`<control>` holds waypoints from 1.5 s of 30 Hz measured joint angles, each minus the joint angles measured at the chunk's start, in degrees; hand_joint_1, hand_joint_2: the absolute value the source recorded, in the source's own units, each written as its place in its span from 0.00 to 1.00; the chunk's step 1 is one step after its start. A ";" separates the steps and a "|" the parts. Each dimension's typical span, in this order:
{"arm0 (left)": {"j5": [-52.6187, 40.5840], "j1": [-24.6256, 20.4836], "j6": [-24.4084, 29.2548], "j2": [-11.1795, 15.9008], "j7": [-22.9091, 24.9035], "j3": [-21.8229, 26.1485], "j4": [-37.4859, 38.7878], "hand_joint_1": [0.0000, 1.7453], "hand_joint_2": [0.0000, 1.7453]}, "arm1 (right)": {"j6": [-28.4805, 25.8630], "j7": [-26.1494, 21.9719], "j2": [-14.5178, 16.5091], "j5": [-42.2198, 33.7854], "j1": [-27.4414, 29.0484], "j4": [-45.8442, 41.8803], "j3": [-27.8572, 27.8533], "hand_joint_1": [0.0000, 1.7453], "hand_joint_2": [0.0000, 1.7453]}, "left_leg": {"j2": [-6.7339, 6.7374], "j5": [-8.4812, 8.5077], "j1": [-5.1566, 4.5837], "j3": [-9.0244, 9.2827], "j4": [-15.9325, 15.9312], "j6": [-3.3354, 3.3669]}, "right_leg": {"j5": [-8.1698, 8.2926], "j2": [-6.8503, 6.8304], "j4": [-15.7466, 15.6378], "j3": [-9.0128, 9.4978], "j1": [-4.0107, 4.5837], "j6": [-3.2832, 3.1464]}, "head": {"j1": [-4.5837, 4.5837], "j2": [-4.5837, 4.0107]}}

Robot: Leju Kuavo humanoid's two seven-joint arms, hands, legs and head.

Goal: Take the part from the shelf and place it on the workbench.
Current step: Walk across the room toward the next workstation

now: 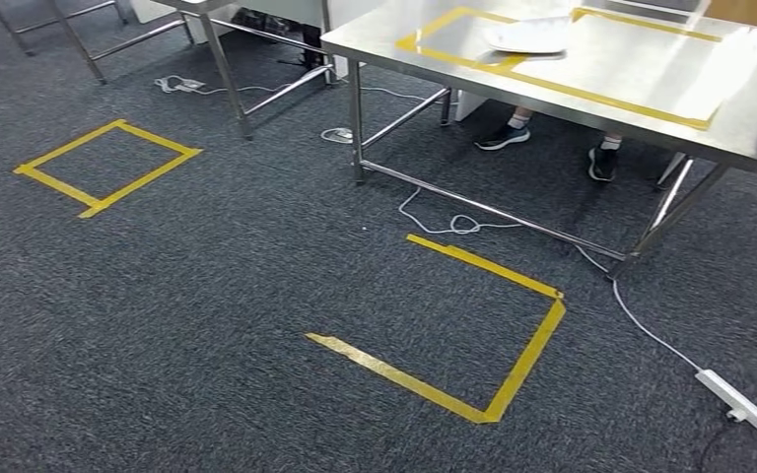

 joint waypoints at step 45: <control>12.41 -2.01 5.21 2.62 -1.09 -7.66 4.26 0.00 0.00 | -1.25 -5.33 -1.24 10.42 -2.79 4.56 -4.42 0.00 0.00 | 5.09 -3.71 0.93 -4.36 9.86 -3.53 | 1.84 -6.52 -6.90 2.83 -0.05 -0.88 | -0.52 0.00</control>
